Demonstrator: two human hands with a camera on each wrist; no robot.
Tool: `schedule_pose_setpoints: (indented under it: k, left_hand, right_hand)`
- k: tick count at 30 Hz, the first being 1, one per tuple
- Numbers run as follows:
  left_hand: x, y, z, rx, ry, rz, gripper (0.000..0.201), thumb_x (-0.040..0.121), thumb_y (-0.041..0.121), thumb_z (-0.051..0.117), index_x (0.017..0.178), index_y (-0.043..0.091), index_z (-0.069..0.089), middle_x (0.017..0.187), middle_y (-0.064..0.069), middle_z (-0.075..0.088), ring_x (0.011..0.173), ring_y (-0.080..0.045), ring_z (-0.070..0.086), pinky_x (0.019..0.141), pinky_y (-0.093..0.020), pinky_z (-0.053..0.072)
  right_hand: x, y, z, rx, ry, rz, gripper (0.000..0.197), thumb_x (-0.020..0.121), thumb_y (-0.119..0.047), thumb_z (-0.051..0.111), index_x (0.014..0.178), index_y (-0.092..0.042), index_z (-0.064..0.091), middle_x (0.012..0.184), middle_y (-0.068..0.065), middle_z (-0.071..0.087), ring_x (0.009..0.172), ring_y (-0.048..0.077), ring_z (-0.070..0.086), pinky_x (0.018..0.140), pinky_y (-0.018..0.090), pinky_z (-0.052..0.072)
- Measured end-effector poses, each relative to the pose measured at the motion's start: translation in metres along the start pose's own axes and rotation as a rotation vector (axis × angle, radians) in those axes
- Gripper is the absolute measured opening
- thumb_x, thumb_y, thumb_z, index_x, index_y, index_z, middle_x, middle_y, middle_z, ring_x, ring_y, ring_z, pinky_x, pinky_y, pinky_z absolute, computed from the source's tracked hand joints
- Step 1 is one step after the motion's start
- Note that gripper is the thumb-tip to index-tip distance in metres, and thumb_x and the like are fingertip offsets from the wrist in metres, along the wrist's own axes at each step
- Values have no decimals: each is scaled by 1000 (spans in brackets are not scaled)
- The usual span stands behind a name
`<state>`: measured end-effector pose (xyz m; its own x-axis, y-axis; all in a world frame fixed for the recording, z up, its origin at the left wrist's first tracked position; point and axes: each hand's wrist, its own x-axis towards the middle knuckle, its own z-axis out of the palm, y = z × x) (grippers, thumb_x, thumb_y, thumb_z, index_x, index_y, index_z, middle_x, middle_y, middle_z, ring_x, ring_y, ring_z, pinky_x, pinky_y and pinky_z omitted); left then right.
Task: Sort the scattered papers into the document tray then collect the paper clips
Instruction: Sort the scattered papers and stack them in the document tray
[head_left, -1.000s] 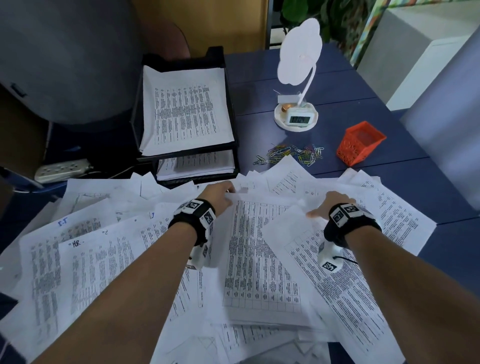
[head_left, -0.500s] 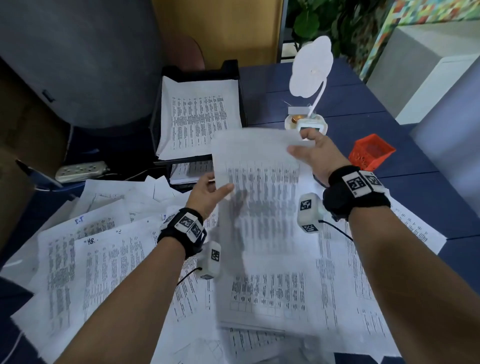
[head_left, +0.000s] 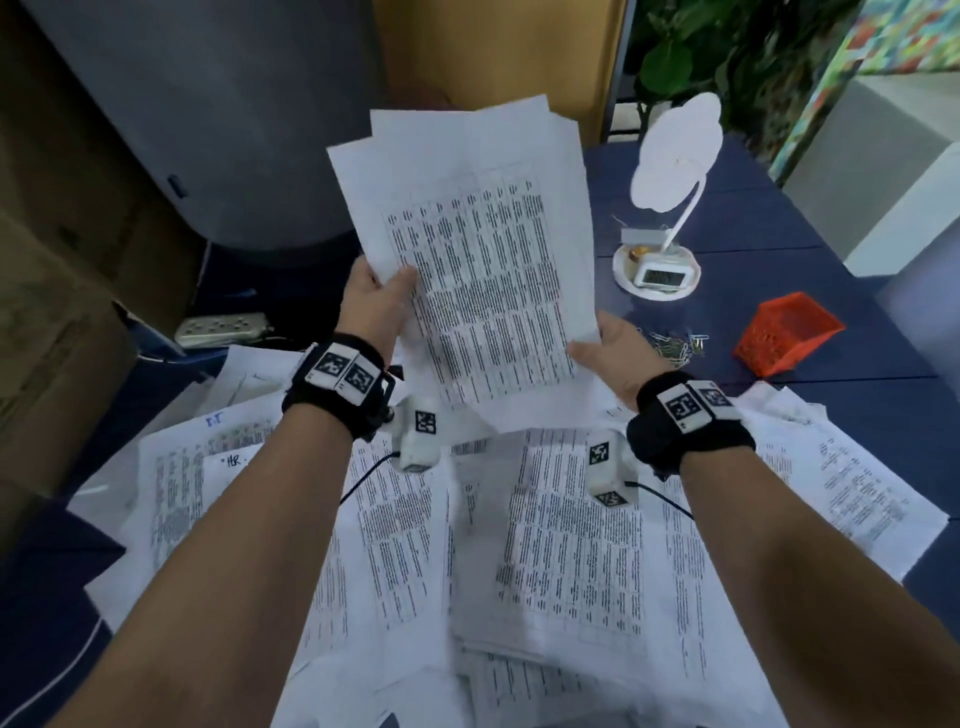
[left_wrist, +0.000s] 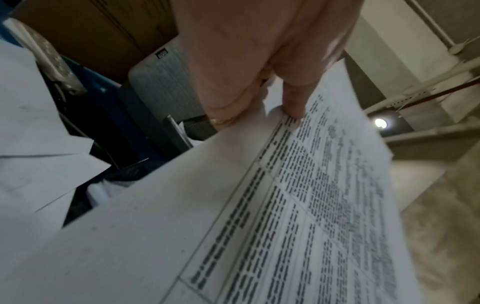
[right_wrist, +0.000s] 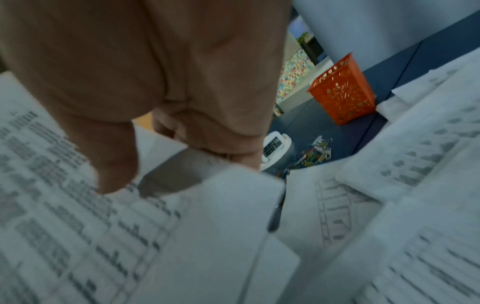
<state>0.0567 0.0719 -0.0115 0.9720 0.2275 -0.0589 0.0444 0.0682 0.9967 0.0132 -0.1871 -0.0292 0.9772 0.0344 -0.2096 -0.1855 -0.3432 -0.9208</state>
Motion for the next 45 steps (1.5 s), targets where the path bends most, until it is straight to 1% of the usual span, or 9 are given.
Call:
schedule_pose_setpoints:
  k: [6,9,17,23,28,34,37,40,45]
  left_hand:
    - [3,-5,-9,662,-21,-159,47,88,31,61,122,3,42,96,-4,52,89,-20,55,76,-31,49]
    - [2,-9,-15,591,42,-214,61,88,27,61,137,9,30,122,-10,53,107,-27,56,94,-41,49]
    - [7,-18,-34,723,-147,-322,82,84,12,67,147,22,16,120,-17,56,101,-32,60,86,-41,53]
    - [19,-4,-32,537,-158,-205,70,87,20,67,144,23,27,120,-4,54,100,-22,60,80,-38,55]
    - [27,-5,-30,485,-198,-236,14,86,3,65,94,11,58,99,-13,61,49,-5,61,46,-15,49]
    - [42,-9,-29,454,-83,-148,69,76,18,79,136,9,46,136,-9,50,93,-18,67,88,-35,55]
    - [44,-8,-26,718,-124,-83,85,72,21,82,143,10,37,146,-5,41,126,-22,49,104,-38,43]
    - [48,-12,-22,911,-79,67,71,74,19,80,135,2,47,138,-12,45,124,-27,49,102,-31,42]
    - [45,-22,-19,1297,6,175,38,89,35,61,117,11,64,140,-9,38,124,-31,40,106,-46,34]
  right_hand:
    - [20,-20,23,94,159,-45,28,91,-5,56,119,-4,54,113,8,64,98,20,61,80,25,49]
    - [43,-28,29,75,256,-15,31,91,-6,54,122,-7,55,114,8,63,99,21,59,90,35,50]
    - [54,-21,36,-262,-70,315,46,82,-15,60,122,-9,40,110,11,57,94,31,59,74,44,58]
    - [55,-34,36,-59,86,320,15,91,2,43,94,-12,38,62,11,46,29,12,44,36,13,26]
    - [57,-45,41,157,168,191,32,92,-3,51,119,-14,40,83,6,53,46,16,56,36,20,37]
    - [62,-47,45,160,135,177,19,90,-4,58,106,-14,51,97,10,61,55,19,60,35,19,41]
    - [67,-42,46,276,175,183,18,89,8,56,106,2,59,82,15,59,61,22,61,57,25,57]
    - [69,-35,46,322,220,160,25,86,10,59,111,7,59,82,15,62,85,29,67,84,34,57]
    - [64,-33,46,218,240,99,9,91,-2,56,92,-4,65,93,14,66,90,24,63,87,35,55]
